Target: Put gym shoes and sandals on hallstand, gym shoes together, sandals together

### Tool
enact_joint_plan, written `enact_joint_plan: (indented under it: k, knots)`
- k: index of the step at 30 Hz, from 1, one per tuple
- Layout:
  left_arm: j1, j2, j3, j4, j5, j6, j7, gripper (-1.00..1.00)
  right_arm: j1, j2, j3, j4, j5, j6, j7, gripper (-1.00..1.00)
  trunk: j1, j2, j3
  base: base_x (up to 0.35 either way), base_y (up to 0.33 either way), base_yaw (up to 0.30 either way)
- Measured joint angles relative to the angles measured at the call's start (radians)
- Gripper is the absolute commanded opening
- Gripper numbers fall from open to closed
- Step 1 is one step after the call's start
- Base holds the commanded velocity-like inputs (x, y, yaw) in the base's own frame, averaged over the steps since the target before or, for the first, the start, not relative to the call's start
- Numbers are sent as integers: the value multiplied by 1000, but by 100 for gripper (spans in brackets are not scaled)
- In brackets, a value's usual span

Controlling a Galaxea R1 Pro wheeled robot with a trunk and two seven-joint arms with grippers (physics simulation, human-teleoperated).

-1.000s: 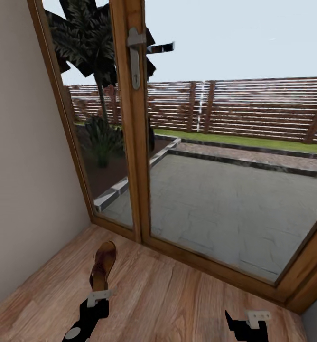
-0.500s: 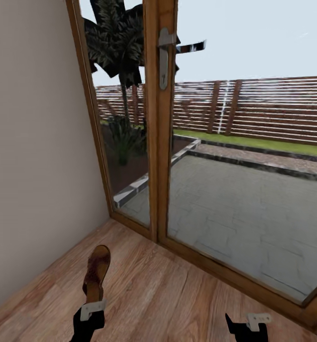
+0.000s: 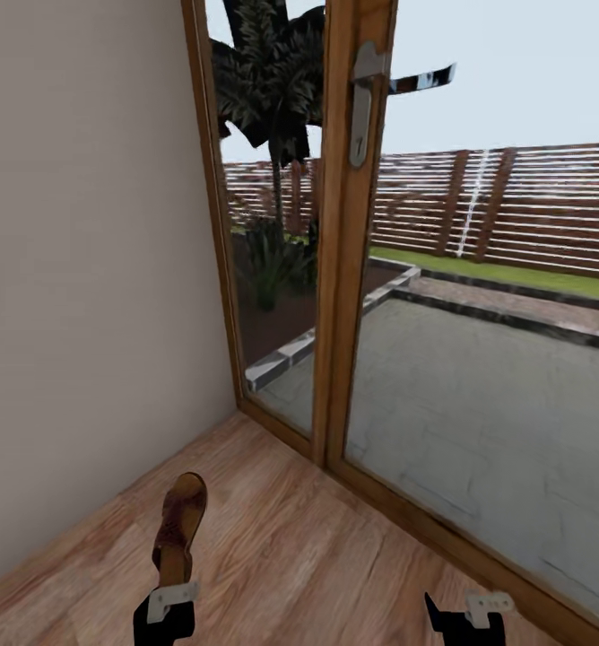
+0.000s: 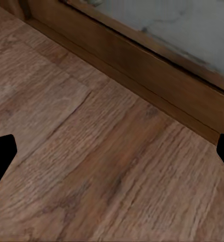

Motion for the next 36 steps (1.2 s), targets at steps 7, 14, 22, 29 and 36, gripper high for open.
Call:
enact_joint_plan:
  k: [7, 14, 22, 29, 36]
  knots:
    - [0, -1, -1, 1, -1, 0, 0, -100, 0, 0, 0, -2, -1, -2, 0, 100, 0, 0, 0, 287, -197, 233]
    - [0, -1, 0, 1, -1, 0, 0, -100, 0, 0, -1, -3, -2, -3, 1, 100, 0, 0, 0, 281, -221, 42]
    - [2, 0, 0, 1, 0, 0, 0, -100, 0, -2, -1, -2, -1, -25, 2, 100, 0, 0, 0, 193, -186, 3]
    - [4, 0, 1, 7, 1, -1, 1, -100, 0, -2, 0, -1, 0, -32, 2, 100, 0, 0, 0, 26, -27, 1]
    - [14, 0, 1, 22, 10, -84, 1, -100, 0, 0, 0, -1, 1, -33, 1, 100, 1, 0, 0, 2, -2, 138]
